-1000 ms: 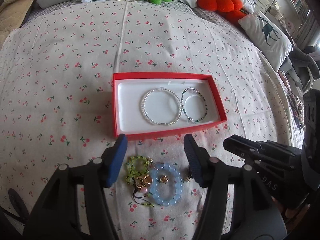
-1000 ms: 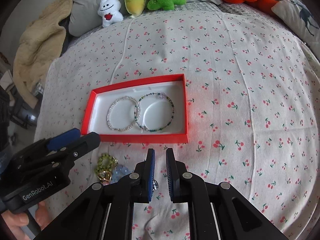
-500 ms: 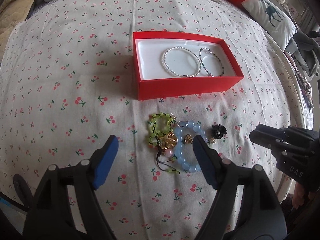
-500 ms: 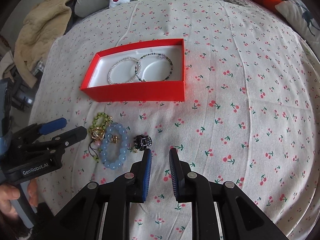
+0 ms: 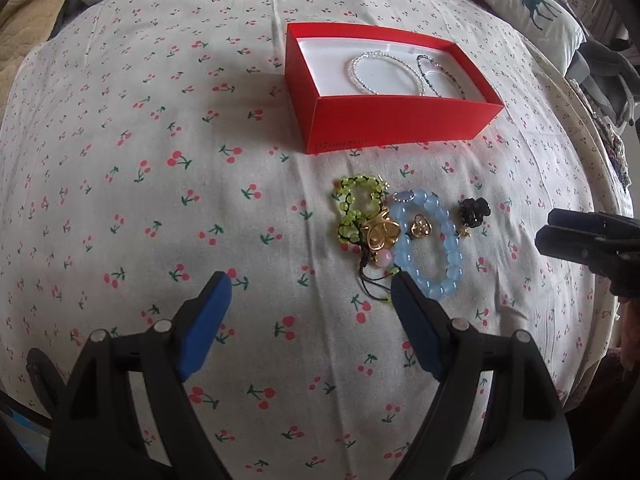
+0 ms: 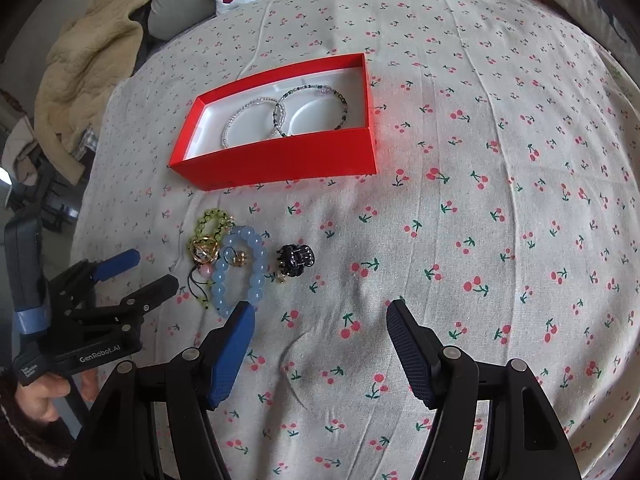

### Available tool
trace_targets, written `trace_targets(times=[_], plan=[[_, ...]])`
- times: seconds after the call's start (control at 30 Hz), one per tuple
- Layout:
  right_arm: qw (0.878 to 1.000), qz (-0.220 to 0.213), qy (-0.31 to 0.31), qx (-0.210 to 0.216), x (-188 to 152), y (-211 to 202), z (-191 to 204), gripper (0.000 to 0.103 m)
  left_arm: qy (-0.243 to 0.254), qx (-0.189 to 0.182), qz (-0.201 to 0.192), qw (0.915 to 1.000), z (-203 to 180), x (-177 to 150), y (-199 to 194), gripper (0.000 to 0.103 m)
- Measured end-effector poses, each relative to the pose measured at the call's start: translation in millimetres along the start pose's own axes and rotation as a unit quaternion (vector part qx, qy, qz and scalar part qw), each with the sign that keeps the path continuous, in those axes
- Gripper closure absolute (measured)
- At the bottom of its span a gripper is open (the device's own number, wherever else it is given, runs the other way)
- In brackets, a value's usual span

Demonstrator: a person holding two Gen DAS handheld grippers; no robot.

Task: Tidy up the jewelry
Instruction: 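Grasp the gold flower charm with the left tool while the right tool grasps the black hair clip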

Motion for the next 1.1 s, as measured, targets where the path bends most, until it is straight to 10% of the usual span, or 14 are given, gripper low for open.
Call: trace_targets(times=[0.2,0.43,1.1], plan=[[1.000,0.013,0.024,0.011,4.4,5.9,1.4,0.033,-0.023,-0.051,-0.022,0.9982,-5.8,3.6,-5.5,0.024],[0.998,0.023,0.055,0.028,8.1,9.1,0.8,0.033,-0.032,-0.092,-0.018,0.9951,-21.4,10.7,6.1,0.050],[0.996,0.034,0.074,0.031,7.6,11.7,-9.8,0.033,-0.053,-0.083,-0.035,0.9945,-30.4,27.4,21.2,0.075]])
Point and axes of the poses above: each gripper's, at about its wrist camera, not at the fingertips, and y roughly the way its jaws point, z to its left, x to its top, the point moved 7 cm from there along y, roughly the way its jaws point, and after that the axes turned 14 degrees about -x, right-handed, at the moved point
